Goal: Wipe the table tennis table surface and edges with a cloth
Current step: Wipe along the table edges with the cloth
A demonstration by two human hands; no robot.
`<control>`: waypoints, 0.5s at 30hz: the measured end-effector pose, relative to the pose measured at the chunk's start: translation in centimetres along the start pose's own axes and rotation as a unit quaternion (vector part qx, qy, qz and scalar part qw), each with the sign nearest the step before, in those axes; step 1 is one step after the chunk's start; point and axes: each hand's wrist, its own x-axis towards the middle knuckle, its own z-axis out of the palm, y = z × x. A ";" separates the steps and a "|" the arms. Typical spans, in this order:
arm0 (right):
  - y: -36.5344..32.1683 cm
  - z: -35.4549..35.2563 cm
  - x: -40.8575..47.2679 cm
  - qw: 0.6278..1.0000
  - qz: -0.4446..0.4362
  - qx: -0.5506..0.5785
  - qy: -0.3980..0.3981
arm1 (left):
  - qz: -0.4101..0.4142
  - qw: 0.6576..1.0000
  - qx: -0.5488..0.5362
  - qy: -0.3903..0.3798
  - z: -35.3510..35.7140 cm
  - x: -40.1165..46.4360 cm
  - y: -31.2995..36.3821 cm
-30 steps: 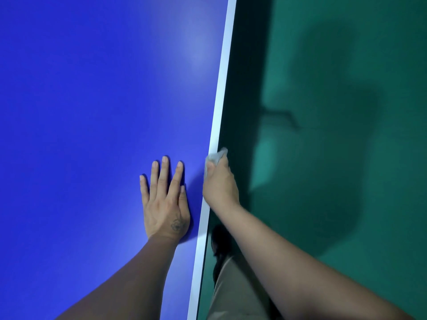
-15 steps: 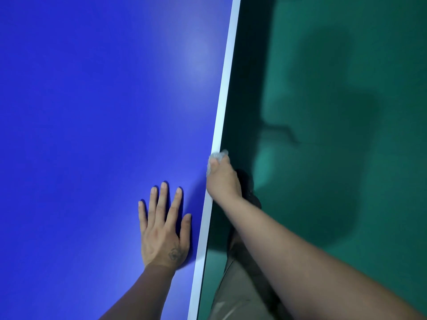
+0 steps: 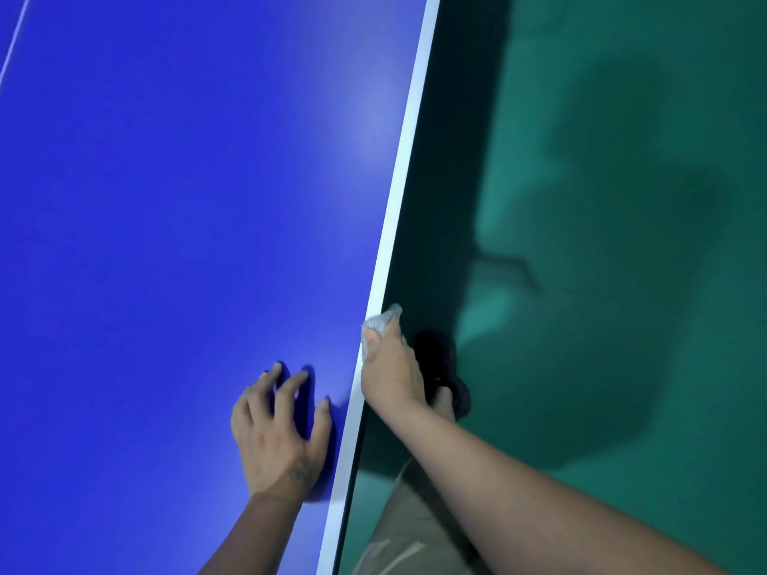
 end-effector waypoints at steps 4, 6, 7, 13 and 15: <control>-1.4 0.2 1.7 0.999 0.033 0.014 0.023 | 0.011 0.998 -0.041 0.039 1.2 10.3 4.2; -2.2 -0.4 2.6 0.998 0.052 0.026 0.021 | 0.043 0.998 -0.039 0.034 2.0 15.7 6.1; -2.6 -0.8 3.1 0.998 0.059 0.034 0.017 | 0.052 0.998 -0.035 0.027 2.3 18.2 7.0; -6.2 -4.5 7.8 0.997 0.038 0.053 0.041 | 0.103 0.994 0.019 -0.045 4.1 28.2 11.4; -8.0 -6.3 10.7 0.996 0.029 0.058 0.063 | 0.088 0.993 0.042 -0.066 4.4 28.8 12.0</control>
